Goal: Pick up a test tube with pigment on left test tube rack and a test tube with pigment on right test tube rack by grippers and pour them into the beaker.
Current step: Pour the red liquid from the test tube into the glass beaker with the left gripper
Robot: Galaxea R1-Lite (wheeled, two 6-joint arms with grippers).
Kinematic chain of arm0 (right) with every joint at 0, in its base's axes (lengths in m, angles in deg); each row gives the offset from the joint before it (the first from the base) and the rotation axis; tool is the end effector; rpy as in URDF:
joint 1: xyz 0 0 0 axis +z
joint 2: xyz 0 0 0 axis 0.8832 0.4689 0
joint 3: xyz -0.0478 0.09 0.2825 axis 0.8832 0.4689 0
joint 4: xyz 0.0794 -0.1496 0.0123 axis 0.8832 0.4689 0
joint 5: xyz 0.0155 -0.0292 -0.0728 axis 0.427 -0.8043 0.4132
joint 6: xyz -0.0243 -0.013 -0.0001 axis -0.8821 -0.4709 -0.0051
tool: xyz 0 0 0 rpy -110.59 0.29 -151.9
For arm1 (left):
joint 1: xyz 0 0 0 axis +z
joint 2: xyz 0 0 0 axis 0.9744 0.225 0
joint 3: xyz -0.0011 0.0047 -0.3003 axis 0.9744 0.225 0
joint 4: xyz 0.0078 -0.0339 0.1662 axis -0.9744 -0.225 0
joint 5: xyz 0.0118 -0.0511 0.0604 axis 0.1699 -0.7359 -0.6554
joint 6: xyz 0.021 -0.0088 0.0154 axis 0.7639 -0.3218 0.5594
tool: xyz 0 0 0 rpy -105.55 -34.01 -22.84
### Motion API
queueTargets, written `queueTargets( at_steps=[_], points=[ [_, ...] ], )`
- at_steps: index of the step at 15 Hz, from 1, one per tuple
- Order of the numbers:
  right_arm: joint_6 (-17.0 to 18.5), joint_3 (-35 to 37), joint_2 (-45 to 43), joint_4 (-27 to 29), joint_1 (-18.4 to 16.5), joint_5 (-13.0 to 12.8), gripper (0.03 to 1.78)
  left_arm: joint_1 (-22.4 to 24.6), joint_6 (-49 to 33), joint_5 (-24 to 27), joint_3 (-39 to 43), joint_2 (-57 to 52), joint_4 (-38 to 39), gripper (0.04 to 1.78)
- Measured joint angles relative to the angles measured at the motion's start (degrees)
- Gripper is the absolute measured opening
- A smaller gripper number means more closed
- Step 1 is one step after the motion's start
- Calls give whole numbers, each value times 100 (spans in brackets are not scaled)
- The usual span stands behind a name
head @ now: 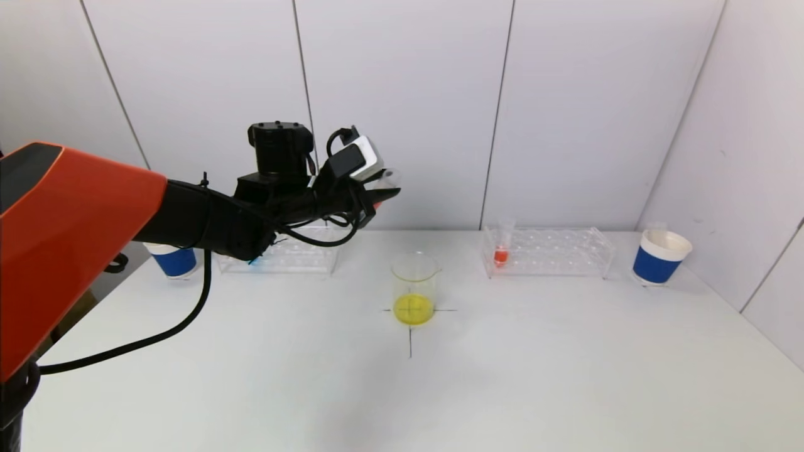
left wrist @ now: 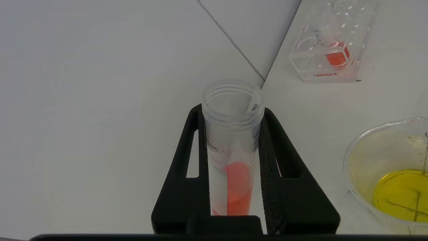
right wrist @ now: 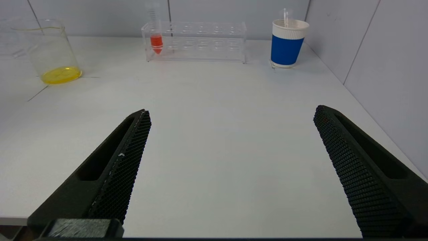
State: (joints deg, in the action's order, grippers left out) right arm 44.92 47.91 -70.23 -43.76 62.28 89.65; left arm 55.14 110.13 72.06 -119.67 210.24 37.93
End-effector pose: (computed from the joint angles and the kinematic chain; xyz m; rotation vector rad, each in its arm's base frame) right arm -0.0408 -0.0003 0.0763 -0.0013 -0.0085 0.0037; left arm 0.3892 -0.1709 0.2141 0.6823 -0.2712 -0.8831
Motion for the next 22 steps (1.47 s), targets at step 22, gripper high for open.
queueTargets(
  at_steps=[22],
  points=[
    [-2,0,0,0,0,0,177,41,2894,1492,-188,332,-80,44]
  ],
)
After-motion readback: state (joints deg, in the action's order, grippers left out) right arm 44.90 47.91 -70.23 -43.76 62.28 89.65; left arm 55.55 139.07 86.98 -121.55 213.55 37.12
